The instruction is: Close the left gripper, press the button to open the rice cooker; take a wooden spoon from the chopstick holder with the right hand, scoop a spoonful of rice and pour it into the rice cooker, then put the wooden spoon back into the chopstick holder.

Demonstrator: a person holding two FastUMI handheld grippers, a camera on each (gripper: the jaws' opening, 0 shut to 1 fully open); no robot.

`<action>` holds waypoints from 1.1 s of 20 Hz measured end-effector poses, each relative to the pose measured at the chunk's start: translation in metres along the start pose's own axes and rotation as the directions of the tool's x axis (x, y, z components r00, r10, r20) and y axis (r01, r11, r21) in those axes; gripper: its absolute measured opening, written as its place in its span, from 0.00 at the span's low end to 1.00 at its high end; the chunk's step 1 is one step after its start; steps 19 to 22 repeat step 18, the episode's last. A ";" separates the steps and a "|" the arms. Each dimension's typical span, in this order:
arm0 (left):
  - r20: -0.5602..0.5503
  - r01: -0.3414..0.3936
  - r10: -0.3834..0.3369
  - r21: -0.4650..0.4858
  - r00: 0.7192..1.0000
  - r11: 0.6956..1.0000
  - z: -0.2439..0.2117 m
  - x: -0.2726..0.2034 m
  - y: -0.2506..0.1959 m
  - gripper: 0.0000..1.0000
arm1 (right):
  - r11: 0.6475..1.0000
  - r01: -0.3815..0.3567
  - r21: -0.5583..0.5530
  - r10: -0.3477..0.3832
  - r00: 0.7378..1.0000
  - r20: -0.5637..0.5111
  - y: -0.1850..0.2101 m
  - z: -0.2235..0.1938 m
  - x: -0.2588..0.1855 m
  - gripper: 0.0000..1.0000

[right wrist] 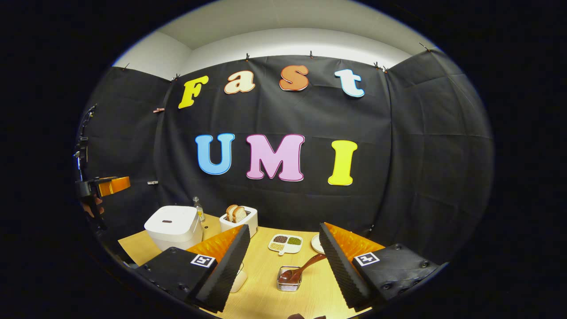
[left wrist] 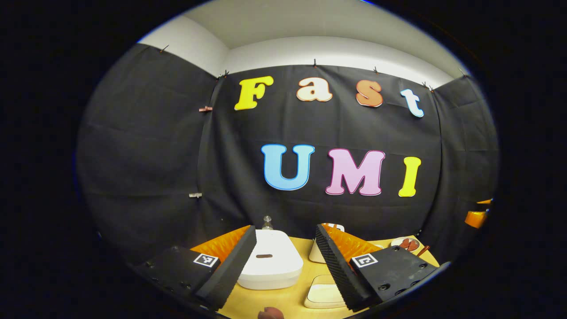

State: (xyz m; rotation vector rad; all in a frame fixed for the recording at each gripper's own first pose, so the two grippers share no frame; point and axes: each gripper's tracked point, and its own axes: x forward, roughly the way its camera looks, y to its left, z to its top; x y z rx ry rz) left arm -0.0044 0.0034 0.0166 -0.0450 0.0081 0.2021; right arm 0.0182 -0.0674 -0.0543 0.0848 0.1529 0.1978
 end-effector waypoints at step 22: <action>0.003 0.132 -0.132 0.009 0.991 0.991 0.012 -0.021 -0.052 0.94 | 0.991 0.131 -0.027 -0.127 0.985 0.116 -0.039 0.045 -0.016 0.97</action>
